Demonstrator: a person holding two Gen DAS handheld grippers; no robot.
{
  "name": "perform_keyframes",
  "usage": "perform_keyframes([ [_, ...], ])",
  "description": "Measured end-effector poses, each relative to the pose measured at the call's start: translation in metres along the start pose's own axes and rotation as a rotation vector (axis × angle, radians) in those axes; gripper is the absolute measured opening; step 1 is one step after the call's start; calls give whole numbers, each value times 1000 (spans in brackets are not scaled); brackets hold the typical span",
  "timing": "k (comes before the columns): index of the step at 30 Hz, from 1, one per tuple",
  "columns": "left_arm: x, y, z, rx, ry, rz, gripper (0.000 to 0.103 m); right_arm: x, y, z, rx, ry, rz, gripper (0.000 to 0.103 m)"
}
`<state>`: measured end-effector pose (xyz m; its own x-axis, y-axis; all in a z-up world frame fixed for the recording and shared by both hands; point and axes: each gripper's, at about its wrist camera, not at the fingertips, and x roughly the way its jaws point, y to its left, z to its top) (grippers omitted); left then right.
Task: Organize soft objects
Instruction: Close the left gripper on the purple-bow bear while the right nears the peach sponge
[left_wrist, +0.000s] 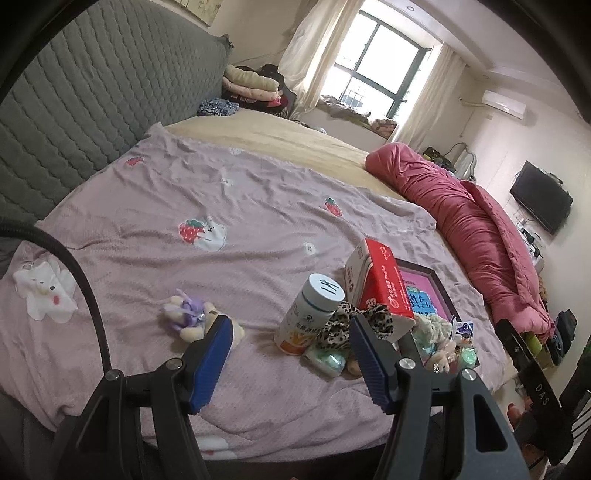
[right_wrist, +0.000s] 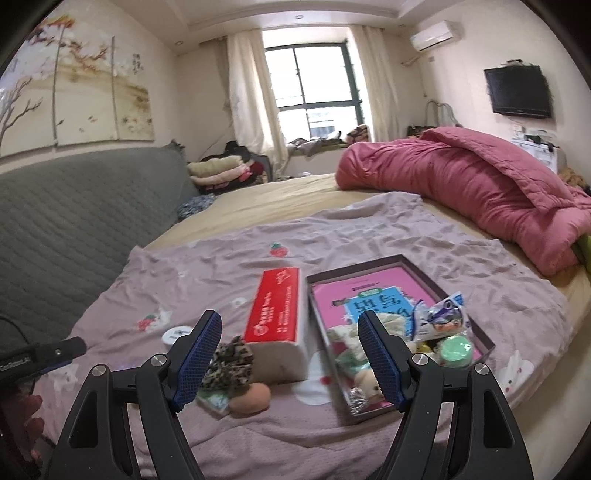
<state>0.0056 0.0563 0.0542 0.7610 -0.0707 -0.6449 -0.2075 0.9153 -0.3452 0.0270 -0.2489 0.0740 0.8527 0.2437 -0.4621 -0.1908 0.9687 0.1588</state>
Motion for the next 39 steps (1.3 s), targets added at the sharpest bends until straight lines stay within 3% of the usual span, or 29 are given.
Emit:
perform_keyframes([
  [7,2,0,-4,8,10,-6,65,4,17,-6,-41,17,29,77],
  [14,13,5,-11,15,37,1,65,23,30,-23,-81,93,56,77],
  [23,44,60,-20,-91,79,52,65,60,37,-48,-112,212,64,77],
  [35,85,119,-18,-169,106,118,65,98,23,-65,-42,318,55,77],
  [39,98,131,-13,-205,101,87,65,112,15,-69,3,360,50,77],
])
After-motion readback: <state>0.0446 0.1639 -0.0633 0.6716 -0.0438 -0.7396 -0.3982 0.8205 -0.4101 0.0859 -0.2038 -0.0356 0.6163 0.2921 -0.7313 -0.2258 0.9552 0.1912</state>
